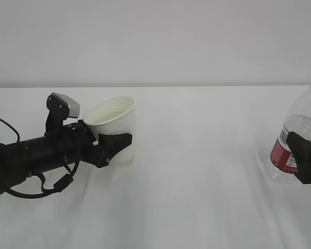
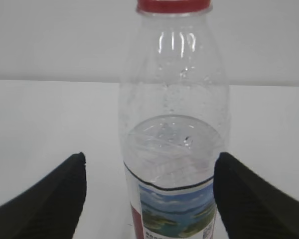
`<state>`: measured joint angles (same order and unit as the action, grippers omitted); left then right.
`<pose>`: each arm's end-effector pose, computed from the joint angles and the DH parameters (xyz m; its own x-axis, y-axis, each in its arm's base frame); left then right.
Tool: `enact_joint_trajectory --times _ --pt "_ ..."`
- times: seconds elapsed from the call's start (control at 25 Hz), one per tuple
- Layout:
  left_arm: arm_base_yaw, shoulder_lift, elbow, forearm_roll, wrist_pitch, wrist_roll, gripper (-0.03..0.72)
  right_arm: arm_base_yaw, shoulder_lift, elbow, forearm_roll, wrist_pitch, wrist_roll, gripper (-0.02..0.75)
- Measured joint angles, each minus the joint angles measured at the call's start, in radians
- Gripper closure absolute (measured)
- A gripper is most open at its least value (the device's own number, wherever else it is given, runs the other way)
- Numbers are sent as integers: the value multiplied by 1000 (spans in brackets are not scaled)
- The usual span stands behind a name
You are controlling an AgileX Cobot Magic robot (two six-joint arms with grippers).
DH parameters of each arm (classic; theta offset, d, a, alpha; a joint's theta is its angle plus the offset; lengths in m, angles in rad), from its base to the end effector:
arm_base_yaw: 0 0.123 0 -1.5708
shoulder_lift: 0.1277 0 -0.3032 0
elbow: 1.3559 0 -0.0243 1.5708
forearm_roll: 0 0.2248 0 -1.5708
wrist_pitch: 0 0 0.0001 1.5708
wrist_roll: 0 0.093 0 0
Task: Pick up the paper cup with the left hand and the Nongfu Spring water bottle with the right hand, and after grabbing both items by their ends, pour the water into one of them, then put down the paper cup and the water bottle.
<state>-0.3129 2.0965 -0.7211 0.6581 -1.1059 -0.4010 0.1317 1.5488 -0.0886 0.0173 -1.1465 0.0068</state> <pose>0.3127 -0.1546 0.1328 -0.3155 0.0428 -0.9479 0.7377 0.6394 -0.2167 0.1891 0.0236 0.1879 -0.2243 -0.0157 -0.9744 -0.1130 0.9935 0.0100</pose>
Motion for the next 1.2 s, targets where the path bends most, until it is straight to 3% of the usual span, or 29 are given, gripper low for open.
enact_joint_trajectory --times 0.48,1.2 --pt "72 0 22 -77 -2 128 196 0 0 0 0 0 0 143" --pt "79 0 112 -399 -2 234 208 0 0 0 0 0 0 143"
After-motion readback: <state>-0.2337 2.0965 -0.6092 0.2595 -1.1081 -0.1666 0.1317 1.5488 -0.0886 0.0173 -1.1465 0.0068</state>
